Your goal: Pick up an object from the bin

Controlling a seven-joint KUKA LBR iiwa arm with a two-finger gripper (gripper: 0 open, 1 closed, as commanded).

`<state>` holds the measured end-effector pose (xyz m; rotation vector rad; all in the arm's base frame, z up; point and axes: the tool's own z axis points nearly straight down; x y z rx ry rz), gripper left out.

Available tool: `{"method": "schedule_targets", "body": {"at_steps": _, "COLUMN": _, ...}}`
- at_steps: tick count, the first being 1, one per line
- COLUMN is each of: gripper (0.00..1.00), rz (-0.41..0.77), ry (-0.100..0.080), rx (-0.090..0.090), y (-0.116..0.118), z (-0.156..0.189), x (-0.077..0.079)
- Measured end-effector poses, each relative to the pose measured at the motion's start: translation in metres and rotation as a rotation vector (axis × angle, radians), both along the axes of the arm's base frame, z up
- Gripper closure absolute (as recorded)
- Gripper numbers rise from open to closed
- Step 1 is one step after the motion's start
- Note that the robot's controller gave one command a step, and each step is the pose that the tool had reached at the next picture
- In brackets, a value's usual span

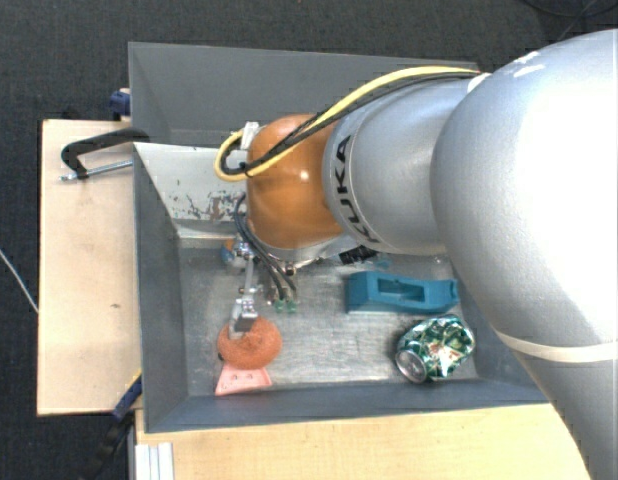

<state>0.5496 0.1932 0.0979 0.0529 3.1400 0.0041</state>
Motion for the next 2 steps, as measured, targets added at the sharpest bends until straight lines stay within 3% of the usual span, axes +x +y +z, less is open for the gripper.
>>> {"method": "schedule_targets", "body": {"at_steps": 1, "gripper": 0.0, "rz": 0.13, "ry": -0.017, "rx": 0.007, "y": 0.012, "z": -0.013, "x": -0.005}}
{"method": "schedule_targets", "body": {"at_steps": 2, "gripper": 0.0, "rz": 0.368, "ry": -0.009, "rx": 0.003, "y": -0.03, "z": -0.011, "x": -0.015}}
